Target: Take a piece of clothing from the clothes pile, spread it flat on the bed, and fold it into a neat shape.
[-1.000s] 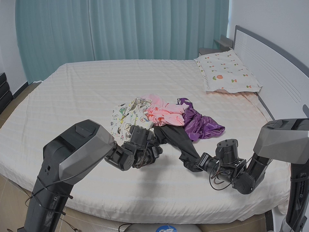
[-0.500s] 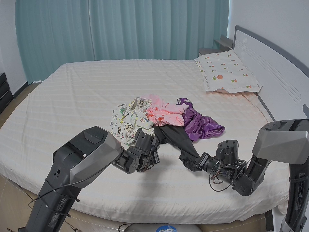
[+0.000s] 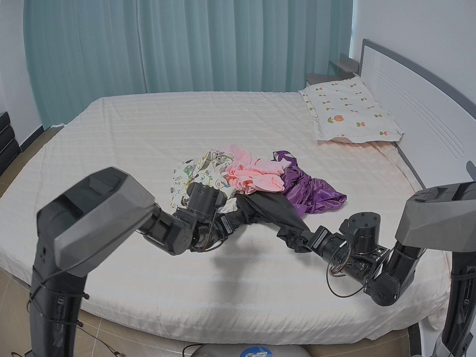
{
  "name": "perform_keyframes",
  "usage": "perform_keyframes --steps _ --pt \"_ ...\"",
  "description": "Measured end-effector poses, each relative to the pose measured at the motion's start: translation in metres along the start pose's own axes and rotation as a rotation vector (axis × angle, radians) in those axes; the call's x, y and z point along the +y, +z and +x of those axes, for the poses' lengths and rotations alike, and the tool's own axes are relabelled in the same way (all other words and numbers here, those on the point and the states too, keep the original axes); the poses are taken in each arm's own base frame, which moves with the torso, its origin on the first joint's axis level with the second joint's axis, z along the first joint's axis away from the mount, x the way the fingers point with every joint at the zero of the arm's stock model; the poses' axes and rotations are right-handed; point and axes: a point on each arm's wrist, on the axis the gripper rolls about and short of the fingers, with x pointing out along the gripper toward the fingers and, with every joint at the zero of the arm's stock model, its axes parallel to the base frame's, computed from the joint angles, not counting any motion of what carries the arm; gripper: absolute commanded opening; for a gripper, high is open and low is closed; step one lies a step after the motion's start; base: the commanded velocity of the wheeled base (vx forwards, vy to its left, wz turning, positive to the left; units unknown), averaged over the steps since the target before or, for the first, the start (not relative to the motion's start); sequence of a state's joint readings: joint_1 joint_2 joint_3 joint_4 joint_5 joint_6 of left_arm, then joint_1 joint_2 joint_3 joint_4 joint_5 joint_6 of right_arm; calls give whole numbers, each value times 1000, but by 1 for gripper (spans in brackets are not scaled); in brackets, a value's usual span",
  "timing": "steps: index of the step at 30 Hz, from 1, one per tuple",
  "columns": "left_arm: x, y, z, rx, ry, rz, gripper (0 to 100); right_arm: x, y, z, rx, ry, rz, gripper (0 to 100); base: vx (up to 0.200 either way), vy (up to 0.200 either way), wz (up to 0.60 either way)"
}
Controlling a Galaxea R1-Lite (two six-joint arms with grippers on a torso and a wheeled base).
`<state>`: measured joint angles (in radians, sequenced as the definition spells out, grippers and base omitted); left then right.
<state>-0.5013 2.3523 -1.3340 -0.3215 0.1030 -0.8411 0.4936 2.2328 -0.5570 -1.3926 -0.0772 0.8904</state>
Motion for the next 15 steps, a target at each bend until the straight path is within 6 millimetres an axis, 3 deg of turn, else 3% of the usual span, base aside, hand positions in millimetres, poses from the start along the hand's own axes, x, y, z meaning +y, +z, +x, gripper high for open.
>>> perform_keyframes --steps 3,10,15 --pt "-9 14 -33 -34 -58 -26 0 13 11 -7 -35 53 -8 0 0 0 0" --pt "-25 48 -123 -170 -236 -74 0 59 64 -30 -195 246 -55 0 0 0 0" --pt "-25 61 -162 -252 -317 -94 0 77 97 -43 -312 326 -92 0 0 0 0"
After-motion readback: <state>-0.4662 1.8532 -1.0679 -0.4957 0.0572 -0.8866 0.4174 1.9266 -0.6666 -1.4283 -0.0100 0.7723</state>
